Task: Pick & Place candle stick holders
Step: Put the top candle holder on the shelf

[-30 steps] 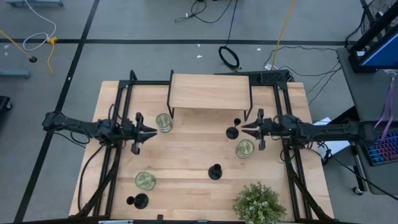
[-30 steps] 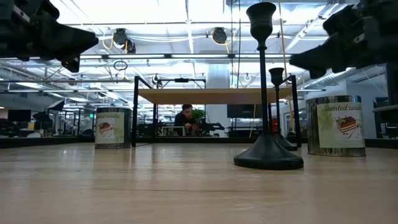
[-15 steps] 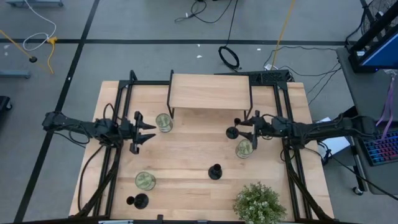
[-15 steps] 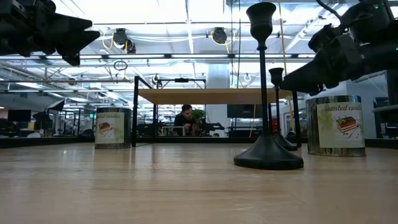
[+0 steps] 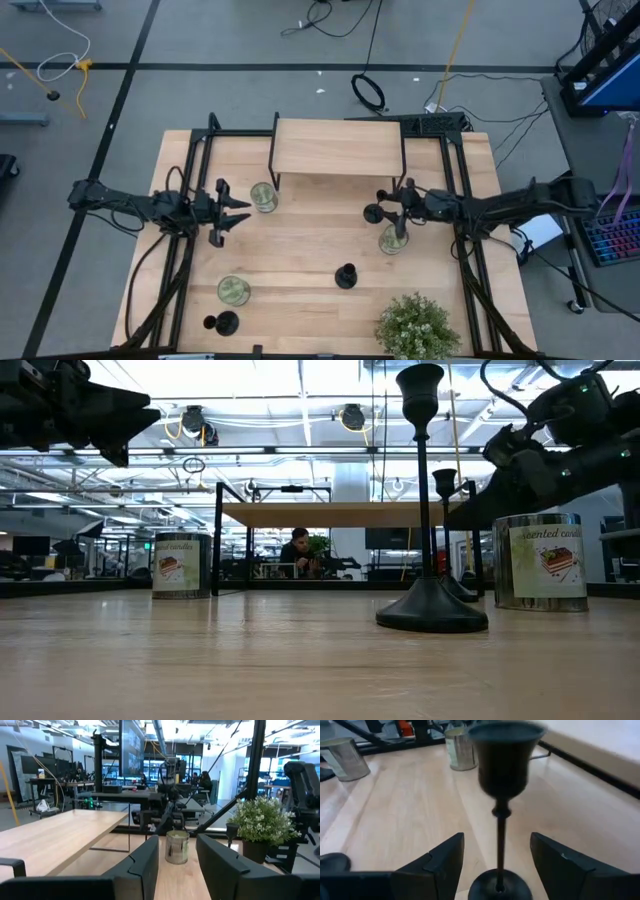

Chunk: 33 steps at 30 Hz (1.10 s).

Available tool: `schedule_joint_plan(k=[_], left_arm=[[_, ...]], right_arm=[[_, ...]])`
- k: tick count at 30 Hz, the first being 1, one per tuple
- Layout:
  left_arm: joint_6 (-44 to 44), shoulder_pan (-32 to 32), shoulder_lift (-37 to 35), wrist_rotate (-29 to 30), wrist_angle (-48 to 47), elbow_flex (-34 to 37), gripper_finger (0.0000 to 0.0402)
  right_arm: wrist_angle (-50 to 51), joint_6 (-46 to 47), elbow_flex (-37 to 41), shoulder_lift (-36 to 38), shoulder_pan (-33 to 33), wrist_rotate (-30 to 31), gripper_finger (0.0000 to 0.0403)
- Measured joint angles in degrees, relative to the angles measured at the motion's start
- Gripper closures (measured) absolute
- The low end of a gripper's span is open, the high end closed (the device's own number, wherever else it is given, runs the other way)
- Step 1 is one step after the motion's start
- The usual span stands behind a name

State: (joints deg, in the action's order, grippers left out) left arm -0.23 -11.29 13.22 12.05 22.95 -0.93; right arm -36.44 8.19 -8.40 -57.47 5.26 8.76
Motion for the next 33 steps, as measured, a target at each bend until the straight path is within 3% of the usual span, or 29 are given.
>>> schedule_joint_plan(k=[4,7,15,21,26,29,33], left_arm=[[0.30,0.01,0.00,0.00,1.19,0.00,0.0266],[0.36,0.02,0.01,0.02,1.25,0.00,0.0266],[0.39,0.01,0.00,0.03,1.21,0.00,0.0266],[0.15,0.01,0.00,0.04,1.17,0.00,0.0266],[-0.13,0.02,-0.01,0.05,1.14,0.00,0.0266],[-0.14,0.02,-0.01,0.07,1.12,0.00,0.0266],[-0.24,0.02,0.01,0.07,1.14,0.00,0.0266]], right_arm=[[-5.35,-1.62,0.00,-4.57,0.00,0.12,0.0189],[-9.27,-3.30,0.00,-6.97,0.00,0.01,0.0215],[-10.55,-3.02,0.02,-7.59,-0.07,0.04,0.0383],[-21.72,-0.59,-0.01,-5.83,-1.66,-3.56,0.0391],[-31.38,8.00,-4.48,-3.56,-1.92,-6.22,0.0393],[-25.28,5.30,-10.68,-2.14,-1.97,-11.47,0.0392],[-3.98,-1.49,-23.21,-1.59,0.31,-11.34,0.0392]])
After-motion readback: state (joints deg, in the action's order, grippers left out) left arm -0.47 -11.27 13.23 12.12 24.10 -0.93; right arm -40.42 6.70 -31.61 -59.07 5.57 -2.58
